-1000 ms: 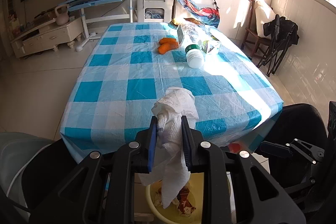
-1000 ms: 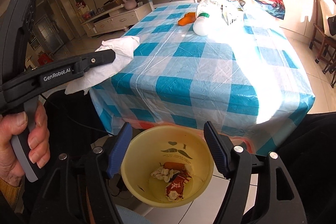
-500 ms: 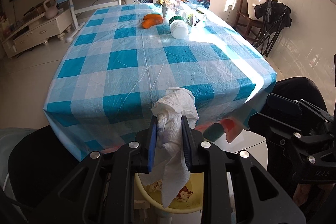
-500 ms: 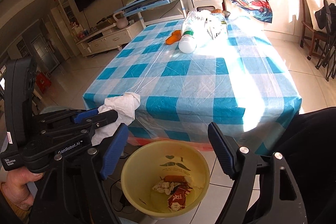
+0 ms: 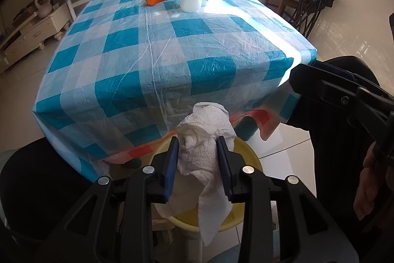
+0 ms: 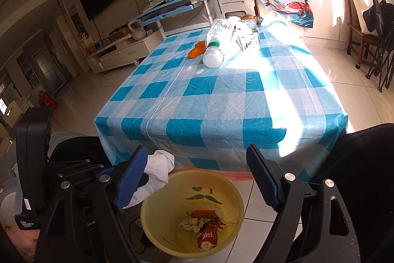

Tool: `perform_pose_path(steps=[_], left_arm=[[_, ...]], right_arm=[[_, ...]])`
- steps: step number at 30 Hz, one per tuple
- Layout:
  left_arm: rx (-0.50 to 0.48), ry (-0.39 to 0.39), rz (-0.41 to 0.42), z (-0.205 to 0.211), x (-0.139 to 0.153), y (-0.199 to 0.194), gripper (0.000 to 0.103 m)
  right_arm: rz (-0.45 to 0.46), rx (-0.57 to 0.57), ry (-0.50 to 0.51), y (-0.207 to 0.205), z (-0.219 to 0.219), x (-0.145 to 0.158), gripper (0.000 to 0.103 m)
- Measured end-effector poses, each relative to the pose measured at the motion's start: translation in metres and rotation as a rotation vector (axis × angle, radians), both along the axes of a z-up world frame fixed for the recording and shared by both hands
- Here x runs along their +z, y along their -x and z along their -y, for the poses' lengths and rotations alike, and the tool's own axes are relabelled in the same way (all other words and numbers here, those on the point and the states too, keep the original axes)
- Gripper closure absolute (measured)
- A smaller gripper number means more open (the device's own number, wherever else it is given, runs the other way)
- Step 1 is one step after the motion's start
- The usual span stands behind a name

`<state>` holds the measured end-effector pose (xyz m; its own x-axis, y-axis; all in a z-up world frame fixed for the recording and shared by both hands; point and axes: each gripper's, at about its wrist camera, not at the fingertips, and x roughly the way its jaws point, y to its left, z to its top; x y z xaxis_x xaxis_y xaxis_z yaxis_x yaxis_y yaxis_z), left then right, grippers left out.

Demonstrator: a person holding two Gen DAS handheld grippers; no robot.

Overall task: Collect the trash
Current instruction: 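Lower the white paper towel into the basin and open the left gripper, then move both open tools back over the table toward the bottle and peels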

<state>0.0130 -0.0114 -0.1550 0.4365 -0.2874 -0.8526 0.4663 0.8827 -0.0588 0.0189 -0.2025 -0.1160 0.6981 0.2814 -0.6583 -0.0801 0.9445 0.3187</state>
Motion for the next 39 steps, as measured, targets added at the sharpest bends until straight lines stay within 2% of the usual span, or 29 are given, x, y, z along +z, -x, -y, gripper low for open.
perform_pose_path(steps=[5, 18, 23, 32, 39], left_arm=[[0.003, -0.013, 0.011, 0.000, 0.002, 0.003, 0.049], [0.030, -0.018, 0.056, -0.004, 0.010, 0.004, 0.034], [0.051, -0.001, 0.107, -0.010, 0.020, 0.003, 0.028], [0.131, 0.063, 0.182, -0.021, 0.045, -0.030, 0.023], [0.145, 0.095, 0.192, -0.008, 0.052, -0.067, 0.022]], right_arm=[[0.001, -0.003, 0.000, 0.001, 0.001, 0.000, 0.024], [-0.001, -0.004, 0.002, 0.001, 0.001, 0.000, 0.023], [-0.001, -0.004, 0.002, 0.001, 0.001, 0.000, 0.022], [0.010, -0.018, 0.010, -0.010, 0.008, 0.000, 0.022], [0.014, -0.028, 0.038, -0.030, 0.013, 0.000, 0.022]])
